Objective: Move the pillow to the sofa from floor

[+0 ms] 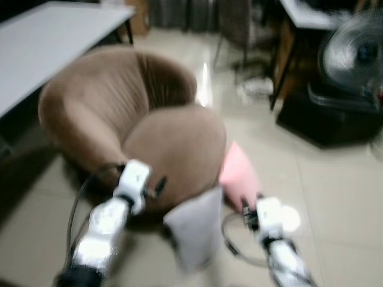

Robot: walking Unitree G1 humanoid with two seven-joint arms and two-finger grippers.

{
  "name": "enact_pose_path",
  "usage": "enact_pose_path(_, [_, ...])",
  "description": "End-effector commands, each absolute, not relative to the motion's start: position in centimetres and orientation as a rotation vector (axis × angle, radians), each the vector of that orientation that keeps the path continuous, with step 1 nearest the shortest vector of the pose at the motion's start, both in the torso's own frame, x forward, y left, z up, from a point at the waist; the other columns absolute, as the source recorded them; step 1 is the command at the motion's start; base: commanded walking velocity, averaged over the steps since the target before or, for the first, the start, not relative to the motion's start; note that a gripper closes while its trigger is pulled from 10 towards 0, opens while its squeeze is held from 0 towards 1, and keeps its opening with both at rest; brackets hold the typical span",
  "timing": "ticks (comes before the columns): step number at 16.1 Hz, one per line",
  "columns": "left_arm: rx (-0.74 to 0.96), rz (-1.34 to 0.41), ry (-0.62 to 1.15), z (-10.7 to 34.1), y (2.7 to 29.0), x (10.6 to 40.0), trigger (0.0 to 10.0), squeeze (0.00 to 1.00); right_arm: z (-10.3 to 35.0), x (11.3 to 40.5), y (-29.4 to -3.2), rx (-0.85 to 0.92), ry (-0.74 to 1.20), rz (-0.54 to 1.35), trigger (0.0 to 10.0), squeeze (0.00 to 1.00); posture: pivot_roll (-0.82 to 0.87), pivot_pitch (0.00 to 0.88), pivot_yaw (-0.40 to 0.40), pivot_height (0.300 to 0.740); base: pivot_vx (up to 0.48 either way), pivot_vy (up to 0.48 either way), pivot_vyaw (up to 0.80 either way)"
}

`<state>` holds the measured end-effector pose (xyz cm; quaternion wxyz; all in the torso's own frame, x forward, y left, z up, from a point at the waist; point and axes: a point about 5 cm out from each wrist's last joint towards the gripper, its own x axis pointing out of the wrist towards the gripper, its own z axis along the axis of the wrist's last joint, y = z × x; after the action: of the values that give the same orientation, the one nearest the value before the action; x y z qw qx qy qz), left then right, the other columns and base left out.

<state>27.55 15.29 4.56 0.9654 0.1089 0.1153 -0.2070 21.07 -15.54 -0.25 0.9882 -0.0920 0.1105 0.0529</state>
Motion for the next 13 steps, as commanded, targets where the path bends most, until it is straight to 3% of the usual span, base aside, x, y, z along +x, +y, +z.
enact_pose_path(1, [0.249, -0.399, 0.249, 4.56, 16.44, 27.61, 10.0, 0.00, -0.05, 21.30, -14.85, -0.161, 0.209, 0.114, 10.0, 0.00, 0.00, 0.050, 0.038, 0.740, 0.000, 0.480, 0.00])
enact_pose_path(2, [0.248, -0.401, 0.241, 4.61, 16.41, 27.62, 10.0, 0.00, -0.07, 21.24, -14.79, -0.161, 0.209, 0.115, 10.0, 0.00, 0.00, 0.051, 0.038, 0.740, 0.000, 0.465, 0.00])
enact_pose_path(9, [0.271, -0.383, 0.247, 4.52, 16.66, 27.72, 10.0, 0.00, -0.14, 21.02, -14.67, -0.160, 0.211, 0.111, 10.0, 0.00, 0.00, 0.054, 0.042, 0.740, 0.000, 0.000, 0.00])
enact_pose_path(13, [0.281, -0.394, 0.243, 4.63, 16.60, 27.80, 10.0, 0.00, -0.03, 21.16, -14.53, -0.161, 0.204, 0.116, 10.0, 0.00, 0.00, 0.055, 0.041, 0.740, 0.480, 0.000, 0.00])
